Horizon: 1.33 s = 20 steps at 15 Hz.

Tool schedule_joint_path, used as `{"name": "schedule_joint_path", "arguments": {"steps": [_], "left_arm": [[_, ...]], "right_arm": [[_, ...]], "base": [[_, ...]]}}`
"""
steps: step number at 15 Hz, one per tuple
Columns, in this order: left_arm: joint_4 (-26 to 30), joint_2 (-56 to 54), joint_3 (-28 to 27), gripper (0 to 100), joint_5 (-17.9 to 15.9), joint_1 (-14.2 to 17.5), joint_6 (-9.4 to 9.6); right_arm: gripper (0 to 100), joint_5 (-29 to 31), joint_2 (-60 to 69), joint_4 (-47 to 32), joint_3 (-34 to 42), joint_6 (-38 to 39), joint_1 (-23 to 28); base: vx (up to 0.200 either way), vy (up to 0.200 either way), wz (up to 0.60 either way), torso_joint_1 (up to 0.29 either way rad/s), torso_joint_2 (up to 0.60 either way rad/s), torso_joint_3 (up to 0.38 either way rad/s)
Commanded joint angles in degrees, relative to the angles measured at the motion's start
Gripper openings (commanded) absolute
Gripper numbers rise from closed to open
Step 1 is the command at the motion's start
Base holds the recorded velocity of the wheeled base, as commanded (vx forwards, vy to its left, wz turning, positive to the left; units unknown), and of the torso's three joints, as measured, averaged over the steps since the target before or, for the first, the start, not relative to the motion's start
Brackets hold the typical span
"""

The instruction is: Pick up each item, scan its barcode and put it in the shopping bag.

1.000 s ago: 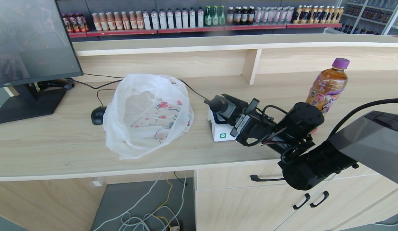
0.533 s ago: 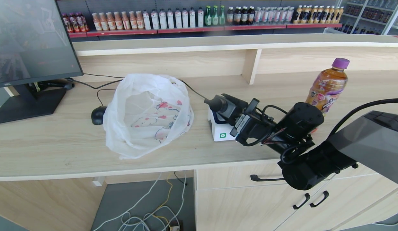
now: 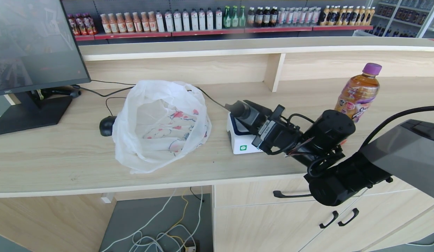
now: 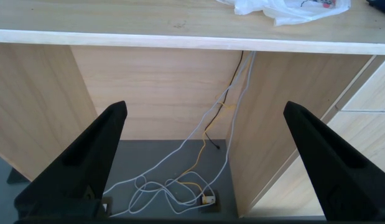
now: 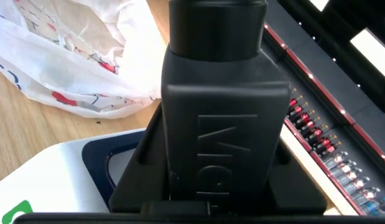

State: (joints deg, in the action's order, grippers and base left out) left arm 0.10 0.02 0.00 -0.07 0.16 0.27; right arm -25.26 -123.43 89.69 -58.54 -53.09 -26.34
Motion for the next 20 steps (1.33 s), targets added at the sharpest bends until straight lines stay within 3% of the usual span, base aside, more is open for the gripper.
{"name": "schedule_joint_path", "arguments": {"steps": [1, 4, 6, 10, 11, 15, 20], "left_arm": [[0.0, 0.0, 0.0, 100, 0.0, 0.0, 0.0], [0.0, 0.0, 0.0, 100, 0.0, 0.0, 0.0], [0.0, 0.0, 0.0, 100, 0.0, 0.0, 0.0], [0.0, 0.0, 0.0, 100, 0.0, 0.0, 0.0], [0.0, 0.0, 0.0, 100, 0.0, 0.0, 0.0], [0.0, 0.0, 0.0, 100, 0.1, 0.0, 0.0], [0.0, 0.0, 0.0, 100, 0.0, 0.0, 0.0]], "right_arm": [[0, 0.7, 1.9, 0.3, 0.0, 1.0, -0.3], [0, 3.5, 3.9, 0.3, 0.0, 2.8, -1.4], [0, 15.9, 8.6, 0.3, 2.4, 10.8, -6.6], [0, 23.8, 11.6, 0.3, 4.5, 20.6, -12.4], [0, 29.7, 13.6, 0.3, 6.2, 24.8, -13.9], [0, 34.7, 14.9, 0.3, 9.2, 36.7, -12.7], [0, 35.5, 14.9, 0.3, 13.2, 42.1, -11.9]], "base": [[0.0, 0.0, 0.0, 0.0, 0.0, 0.0], [0.0, 0.0, 0.0, 0.0, 0.0, 0.0], [0.0, 0.0, 0.0, 0.0, 0.0, 0.0], [0.0, 0.0, 0.0, 0.0, 0.0, 0.0], [0.0, 0.0, 0.0, 0.0, 0.0, 0.0], [0.0, 0.0, 0.0, 0.0, 0.0, 0.0], [0.0, 0.0, 0.0, 0.0, 0.0, 0.0]]}}
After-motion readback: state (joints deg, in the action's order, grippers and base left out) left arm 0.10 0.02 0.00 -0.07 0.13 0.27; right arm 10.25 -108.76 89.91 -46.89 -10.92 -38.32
